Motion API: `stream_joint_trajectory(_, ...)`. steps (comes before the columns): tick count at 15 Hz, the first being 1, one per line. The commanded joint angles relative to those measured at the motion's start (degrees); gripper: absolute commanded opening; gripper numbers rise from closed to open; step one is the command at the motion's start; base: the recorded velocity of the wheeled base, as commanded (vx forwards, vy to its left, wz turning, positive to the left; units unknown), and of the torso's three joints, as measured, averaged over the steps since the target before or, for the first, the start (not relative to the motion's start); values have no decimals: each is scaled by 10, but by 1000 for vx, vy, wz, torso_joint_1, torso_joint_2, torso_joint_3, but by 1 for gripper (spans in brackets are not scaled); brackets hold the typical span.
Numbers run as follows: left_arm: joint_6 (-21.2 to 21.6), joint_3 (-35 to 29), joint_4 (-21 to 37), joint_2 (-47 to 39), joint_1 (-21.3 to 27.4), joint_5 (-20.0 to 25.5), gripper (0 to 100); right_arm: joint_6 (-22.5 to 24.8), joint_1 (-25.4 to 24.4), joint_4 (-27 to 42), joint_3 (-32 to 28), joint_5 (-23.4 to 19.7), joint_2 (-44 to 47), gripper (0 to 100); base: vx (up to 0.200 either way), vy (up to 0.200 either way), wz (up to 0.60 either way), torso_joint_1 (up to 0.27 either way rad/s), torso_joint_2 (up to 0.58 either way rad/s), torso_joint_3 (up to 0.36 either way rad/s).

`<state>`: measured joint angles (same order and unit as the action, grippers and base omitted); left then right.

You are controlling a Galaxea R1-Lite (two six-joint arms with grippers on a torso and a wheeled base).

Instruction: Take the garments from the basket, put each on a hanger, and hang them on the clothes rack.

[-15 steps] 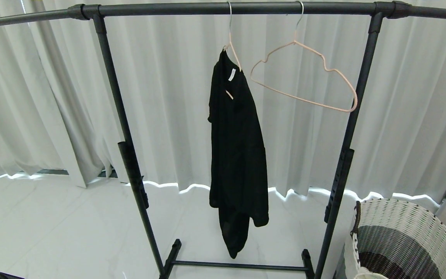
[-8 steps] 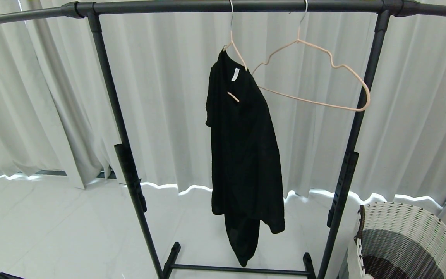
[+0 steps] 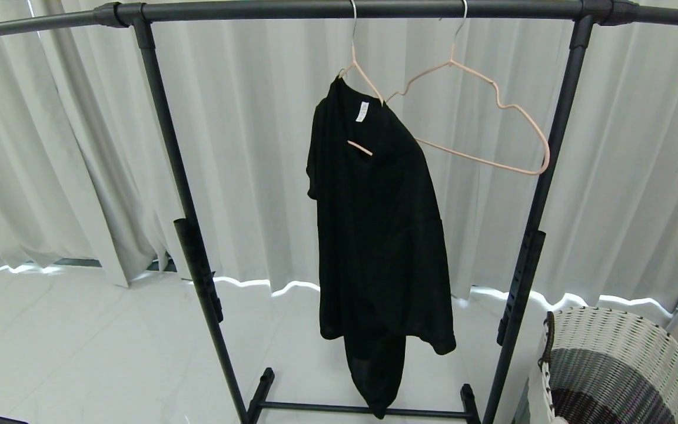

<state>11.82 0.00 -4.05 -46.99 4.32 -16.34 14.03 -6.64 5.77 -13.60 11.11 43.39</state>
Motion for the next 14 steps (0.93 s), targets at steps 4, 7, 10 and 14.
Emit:
stream_joint_trajectory(4,-4,0,0,37,15,-3,100,80,-87,-198,-13,-55,352,100,0,0,0,0,0,0)
stream_joint_trajectory(7,-4,0,0,44,23,-4,100,82,-137,-199,-20,-64,426,100,0,0,0,0,0,0)
stream_joint_trajectory(10,-4,0,0,44,37,-4,100,79,-131,-201,-14,-50,477,100,0,0,0,0,0,0)
stream_joint_trajectory(14,-4,0,0,40,50,-4,100,79,-89,-248,-12,-28,540,100,0,0,0,0,0,0)
